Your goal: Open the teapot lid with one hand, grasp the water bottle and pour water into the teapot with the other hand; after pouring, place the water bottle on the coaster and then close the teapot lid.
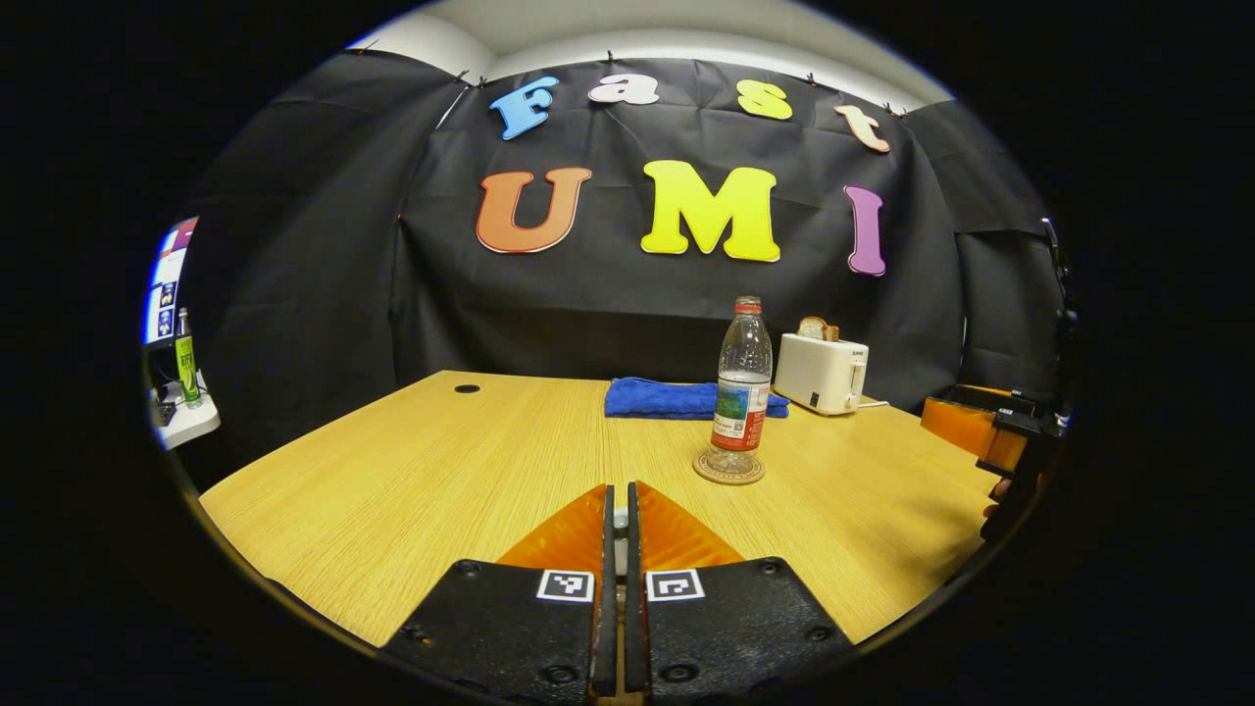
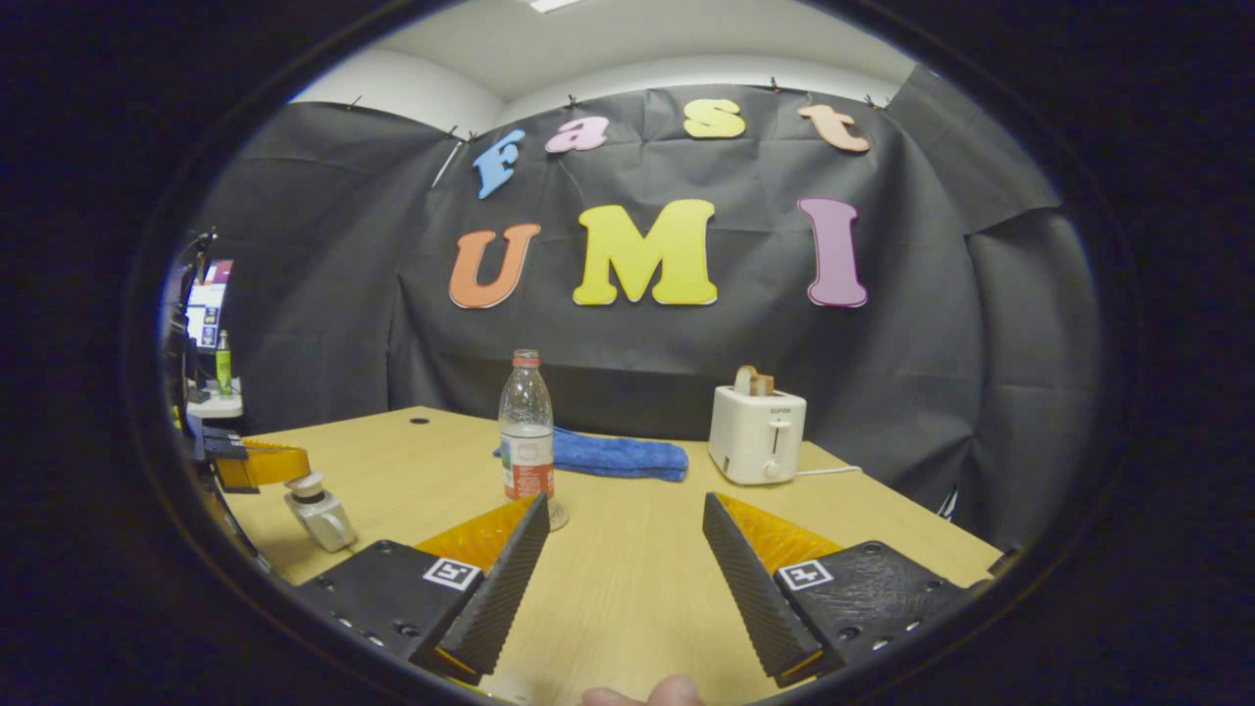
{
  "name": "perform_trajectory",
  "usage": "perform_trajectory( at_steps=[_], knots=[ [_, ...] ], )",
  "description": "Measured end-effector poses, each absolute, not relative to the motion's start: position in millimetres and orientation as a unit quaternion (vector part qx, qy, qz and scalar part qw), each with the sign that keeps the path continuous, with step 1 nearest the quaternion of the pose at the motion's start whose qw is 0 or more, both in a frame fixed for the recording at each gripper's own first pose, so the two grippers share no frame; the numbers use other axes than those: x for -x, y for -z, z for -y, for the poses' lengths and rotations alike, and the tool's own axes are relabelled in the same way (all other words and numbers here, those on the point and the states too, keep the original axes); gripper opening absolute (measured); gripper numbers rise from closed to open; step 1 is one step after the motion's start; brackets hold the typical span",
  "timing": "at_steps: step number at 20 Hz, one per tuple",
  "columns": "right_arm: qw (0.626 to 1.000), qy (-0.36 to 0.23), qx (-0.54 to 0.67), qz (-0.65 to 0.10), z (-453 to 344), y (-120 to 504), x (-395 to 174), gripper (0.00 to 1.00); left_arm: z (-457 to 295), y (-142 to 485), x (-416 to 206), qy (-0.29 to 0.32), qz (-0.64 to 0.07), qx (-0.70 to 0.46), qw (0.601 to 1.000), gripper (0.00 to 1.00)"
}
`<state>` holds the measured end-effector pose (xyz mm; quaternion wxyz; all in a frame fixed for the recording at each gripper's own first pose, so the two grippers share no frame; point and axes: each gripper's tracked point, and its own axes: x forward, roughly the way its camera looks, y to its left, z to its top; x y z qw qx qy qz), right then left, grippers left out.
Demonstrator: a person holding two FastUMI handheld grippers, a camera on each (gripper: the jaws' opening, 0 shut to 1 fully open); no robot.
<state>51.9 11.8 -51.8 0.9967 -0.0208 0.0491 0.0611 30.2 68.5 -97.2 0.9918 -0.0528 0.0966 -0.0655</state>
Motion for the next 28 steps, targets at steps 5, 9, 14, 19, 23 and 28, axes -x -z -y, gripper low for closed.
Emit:
perform_trajectory(
  at_steps=[5, 9, 14, 19, 23, 28],
  knots=[
    [0.997, -0.066, 0.018, -0.048, -13.0, 51.9, -50.6, 0.94, -70.7, 100.8, -28.9, 0.060, -0.101, 0.055, 0.992, 0.05],
    [0.997, -0.066, 0.016, -0.047, -11.1, 52.6, -47.1, 0.94, -72.6, 107.1, -28.1, 0.053, -0.110, 0.058, 0.991, 0.05],
    [0.996, -0.073, 0.001, -0.056, -15.1, 57.4, -42.5, 0.94, -66.7, 108.4, -24.8, 0.049, -0.119, 0.054, 0.990, 0.10],
    [0.997, -0.074, -0.013, -0.037, -10.7, 47.6, -29.0, 0.94, -74.8, 83.0, -20.4, 0.014, -0.090, 0.066, 0.994, 1.00],
    [0.997, -0.069, -0.019, -0.003, -4.6, 28.5, -16.8, 0.94, -66.1, 41.6, -11.7, -0.002, -0.062, 0.077, 0.995, 0.98],
    [0.997, -0.065, -0.047, -0.006, 4.1, 10.2, -10.1, 0.94, -37.8, -14.9, 8.7, -0.002, -0.003, 0.071, 0.997, 0.98]
  ],
)
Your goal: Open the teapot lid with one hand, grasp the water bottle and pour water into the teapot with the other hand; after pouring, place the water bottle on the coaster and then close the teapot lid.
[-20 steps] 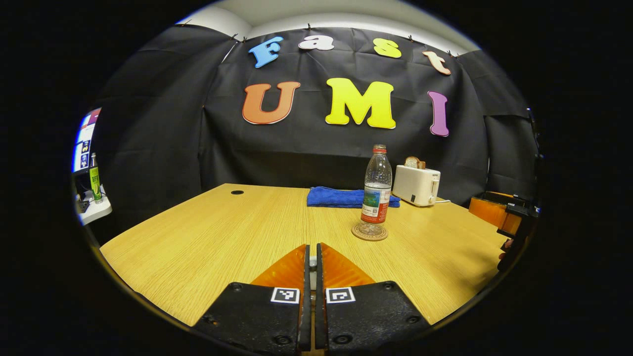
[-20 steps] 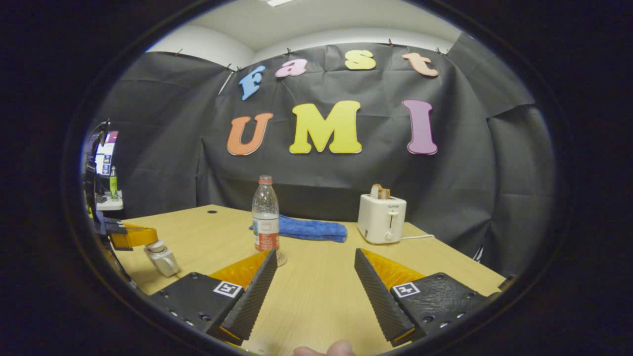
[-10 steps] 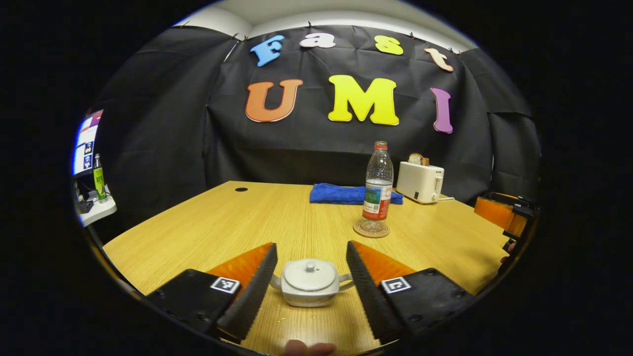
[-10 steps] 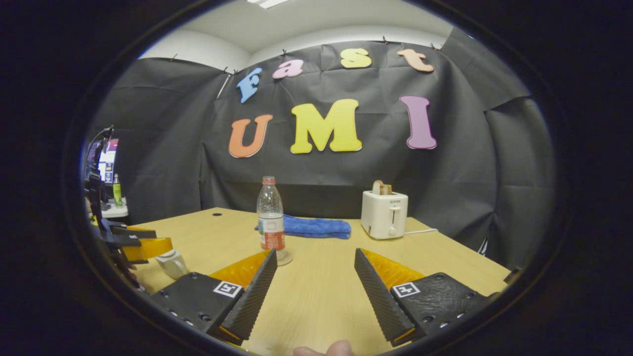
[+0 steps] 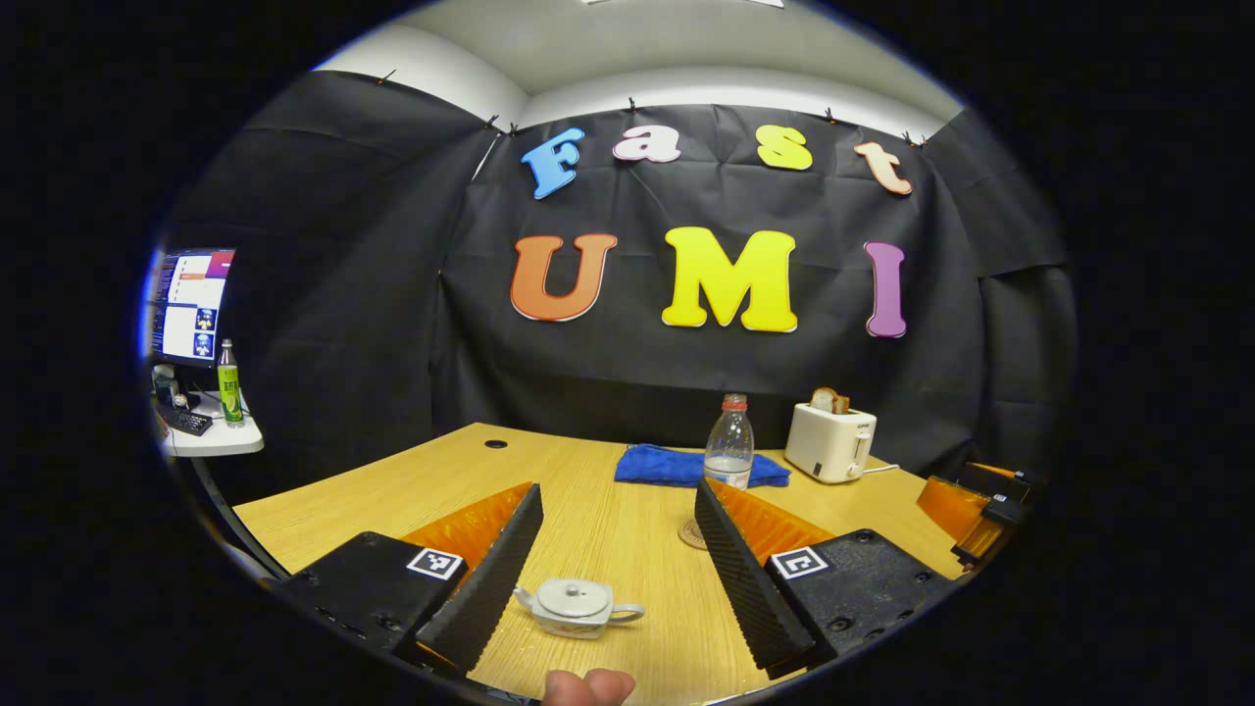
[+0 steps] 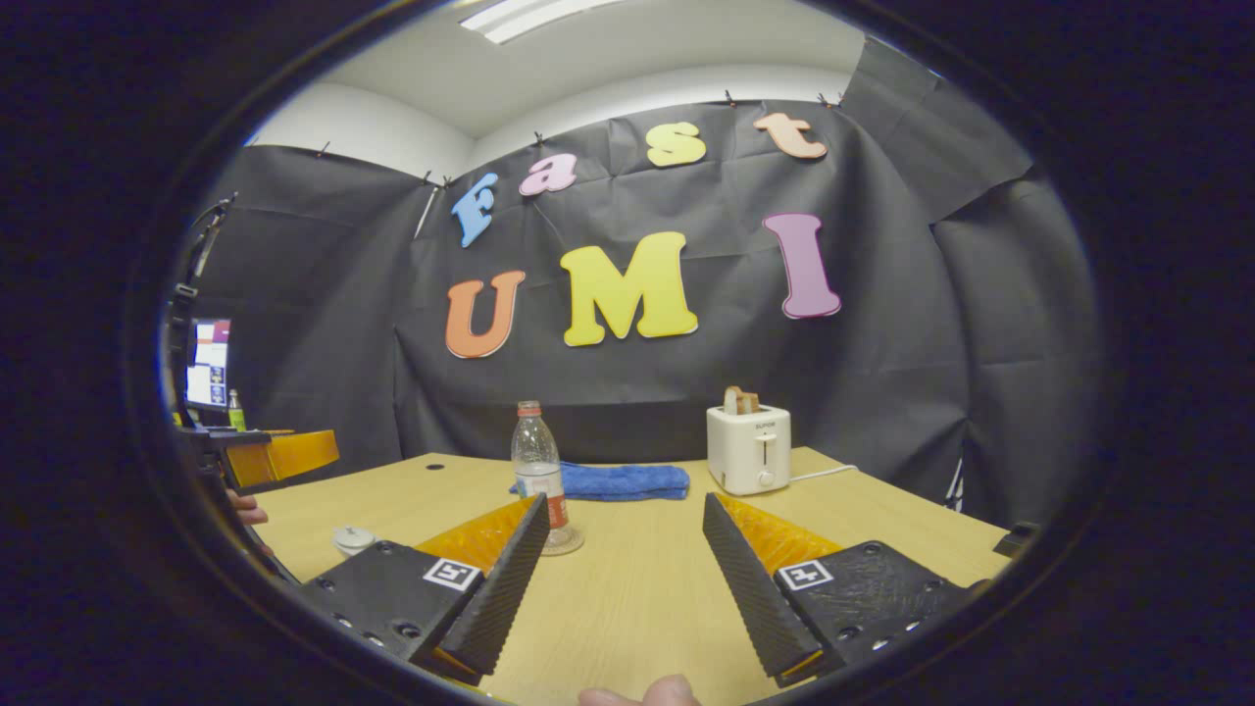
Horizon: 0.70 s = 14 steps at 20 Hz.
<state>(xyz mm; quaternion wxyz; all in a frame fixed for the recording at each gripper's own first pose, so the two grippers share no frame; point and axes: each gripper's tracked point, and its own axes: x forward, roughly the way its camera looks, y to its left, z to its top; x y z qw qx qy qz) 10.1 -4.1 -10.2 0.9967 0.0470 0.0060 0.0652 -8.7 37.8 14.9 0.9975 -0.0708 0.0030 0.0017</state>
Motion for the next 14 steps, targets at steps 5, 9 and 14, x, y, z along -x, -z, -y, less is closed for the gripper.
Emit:
perform_trajectory(
  at_steps=[5, 9, 14],
  knots=[
    [0.996, -0.078, -0.041, 0.008, 8.5, -3.2, -2.7, 0.95, -19.9, -32.5, 27.7, 0.002, 0.026, 0.049, 0.998, 0.98],
    [0.996, -0.073, -0.034, 0.030, 10.2, -15.4, 14.9, 0.95, -0.9, -38.9, 38.1, 0.014, 0.034, 0.038, 0.999, 0.98],
    [0.997, -0.075, -0.001, 0.035, 4.1, -35.4, 39.3, 0.95, 19.9, -37.7, 47.2, 0.035, 0.029, 0.044, 0.998, 0.98]
  ],
)
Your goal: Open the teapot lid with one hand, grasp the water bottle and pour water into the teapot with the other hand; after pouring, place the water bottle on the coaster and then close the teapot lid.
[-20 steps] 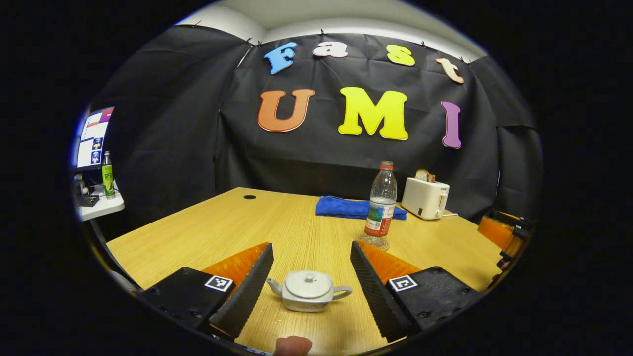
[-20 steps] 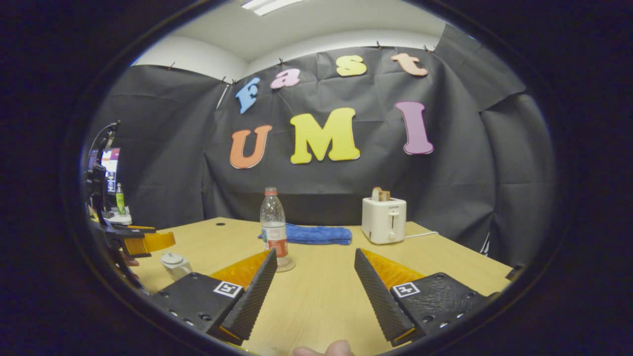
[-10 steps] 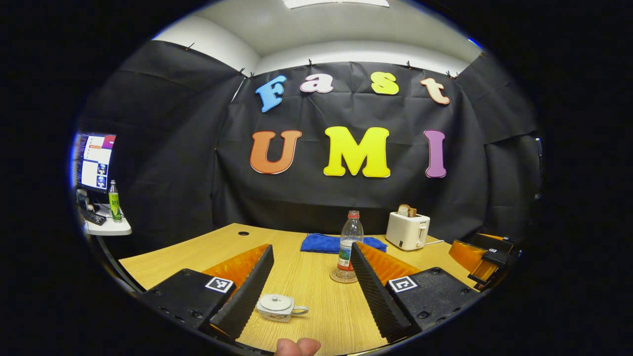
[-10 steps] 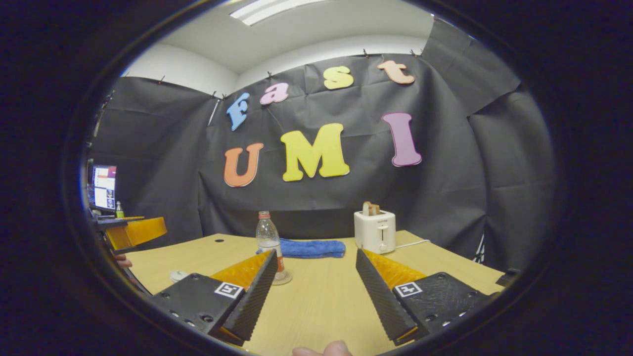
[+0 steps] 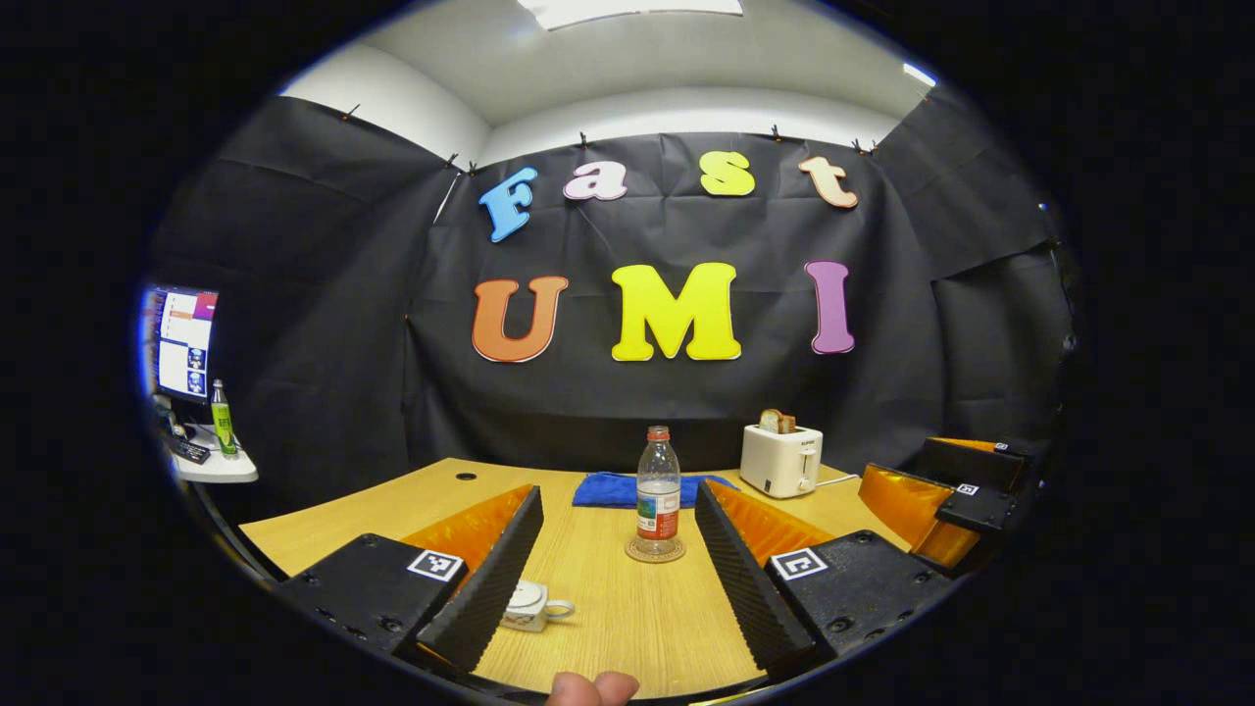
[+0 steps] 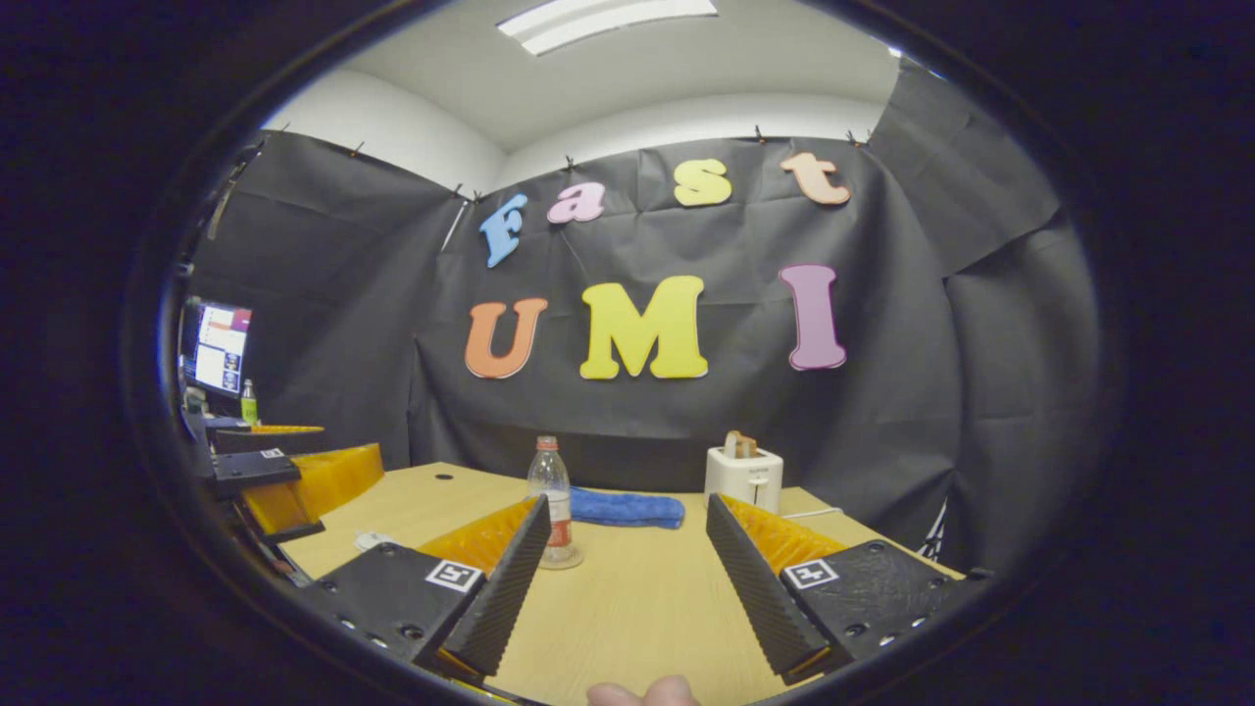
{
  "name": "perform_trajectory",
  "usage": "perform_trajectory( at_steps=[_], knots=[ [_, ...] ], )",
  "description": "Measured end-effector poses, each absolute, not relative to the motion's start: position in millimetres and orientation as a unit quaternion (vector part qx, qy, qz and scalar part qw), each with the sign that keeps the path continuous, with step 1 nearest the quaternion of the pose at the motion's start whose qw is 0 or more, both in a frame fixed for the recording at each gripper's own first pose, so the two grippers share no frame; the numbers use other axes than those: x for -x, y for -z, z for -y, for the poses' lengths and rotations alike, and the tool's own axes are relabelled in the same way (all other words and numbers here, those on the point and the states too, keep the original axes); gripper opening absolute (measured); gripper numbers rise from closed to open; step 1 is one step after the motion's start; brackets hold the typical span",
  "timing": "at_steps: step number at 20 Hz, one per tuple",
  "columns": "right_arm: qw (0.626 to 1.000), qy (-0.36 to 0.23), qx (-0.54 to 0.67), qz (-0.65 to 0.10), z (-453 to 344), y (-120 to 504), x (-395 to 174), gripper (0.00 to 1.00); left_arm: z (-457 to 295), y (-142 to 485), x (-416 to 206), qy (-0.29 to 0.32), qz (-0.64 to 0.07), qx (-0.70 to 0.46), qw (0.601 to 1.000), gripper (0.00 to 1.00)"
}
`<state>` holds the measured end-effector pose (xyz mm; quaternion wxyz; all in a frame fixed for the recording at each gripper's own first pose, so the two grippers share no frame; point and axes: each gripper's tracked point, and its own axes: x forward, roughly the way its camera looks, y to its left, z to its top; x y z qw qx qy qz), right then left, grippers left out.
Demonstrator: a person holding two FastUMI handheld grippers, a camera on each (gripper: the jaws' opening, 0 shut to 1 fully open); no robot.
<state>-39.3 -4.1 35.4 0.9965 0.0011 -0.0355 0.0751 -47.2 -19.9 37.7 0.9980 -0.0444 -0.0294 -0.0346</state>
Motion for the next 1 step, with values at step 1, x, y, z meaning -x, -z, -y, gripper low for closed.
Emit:
perform_trajectory(
  at_steps=[1],
  knots=[
    [0.996, -0.080, -0.007, 0.033, 0.1, -35.6, 44.7, 0.95, 23.0, -36.5, 48.7, 0.038, 0.025, 0.047, 0.998, 0.98]
  ],
)
